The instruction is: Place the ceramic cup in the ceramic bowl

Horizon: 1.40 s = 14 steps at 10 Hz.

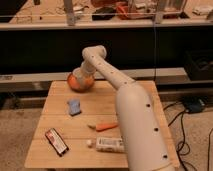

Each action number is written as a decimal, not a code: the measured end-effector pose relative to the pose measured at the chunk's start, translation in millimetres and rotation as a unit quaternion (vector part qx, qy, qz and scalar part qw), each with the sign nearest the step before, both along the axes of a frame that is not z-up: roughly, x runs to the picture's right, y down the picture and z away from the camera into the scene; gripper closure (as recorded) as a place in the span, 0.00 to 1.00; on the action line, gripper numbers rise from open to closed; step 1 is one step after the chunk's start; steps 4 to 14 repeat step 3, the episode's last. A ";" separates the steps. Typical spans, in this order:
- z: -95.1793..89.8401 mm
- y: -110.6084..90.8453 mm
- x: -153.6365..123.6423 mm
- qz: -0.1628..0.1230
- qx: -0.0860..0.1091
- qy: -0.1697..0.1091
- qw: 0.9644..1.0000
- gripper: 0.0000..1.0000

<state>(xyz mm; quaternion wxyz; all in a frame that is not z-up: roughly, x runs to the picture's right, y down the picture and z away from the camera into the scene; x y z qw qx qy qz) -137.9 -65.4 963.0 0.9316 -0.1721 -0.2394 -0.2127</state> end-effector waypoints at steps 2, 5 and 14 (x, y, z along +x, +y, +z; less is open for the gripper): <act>-3.0 0.8 1.0 0.008 0.000 -0.012 1.000 0.20; -7.9 -1.6 3.2 0.023 0.007 -0.028 0.999 0.20; -7.9 -1.6 3.2 0.023 0.007 -0.028 0.999 0.20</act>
